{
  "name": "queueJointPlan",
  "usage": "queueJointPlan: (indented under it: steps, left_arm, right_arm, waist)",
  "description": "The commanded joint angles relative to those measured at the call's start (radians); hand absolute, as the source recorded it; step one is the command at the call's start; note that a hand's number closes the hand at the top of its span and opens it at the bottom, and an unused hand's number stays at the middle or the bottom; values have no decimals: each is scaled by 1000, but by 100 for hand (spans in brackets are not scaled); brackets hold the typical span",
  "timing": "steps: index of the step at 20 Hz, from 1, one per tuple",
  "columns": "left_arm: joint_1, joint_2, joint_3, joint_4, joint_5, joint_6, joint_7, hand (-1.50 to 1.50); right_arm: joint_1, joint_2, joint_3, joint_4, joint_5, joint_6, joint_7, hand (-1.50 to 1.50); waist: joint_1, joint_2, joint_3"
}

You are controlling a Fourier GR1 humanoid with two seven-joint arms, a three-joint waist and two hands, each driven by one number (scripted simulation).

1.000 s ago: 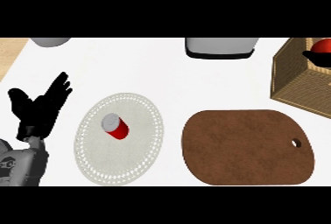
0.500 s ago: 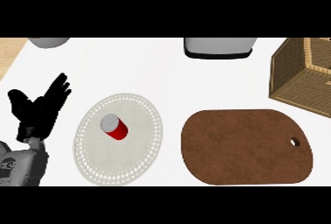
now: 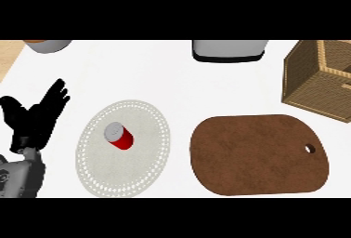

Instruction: Pick the tomato from the cutting board and place it in the basket

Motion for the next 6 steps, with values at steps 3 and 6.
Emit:
queueJointPlan:
  steps: [3,6]
  left_arm:
    - [7,-6,-12,-25,-1,-10,3,0]
    - [6,-42,-39,-46,-28,27,15,0]
  right_arm:
    - [203,-160,-126,116,-147,300,-101,-150]
    - [234,-238,-138,206,-165,370,-154,-150]
  waist:
    - [-2,0,2]
    - [11,2,1]
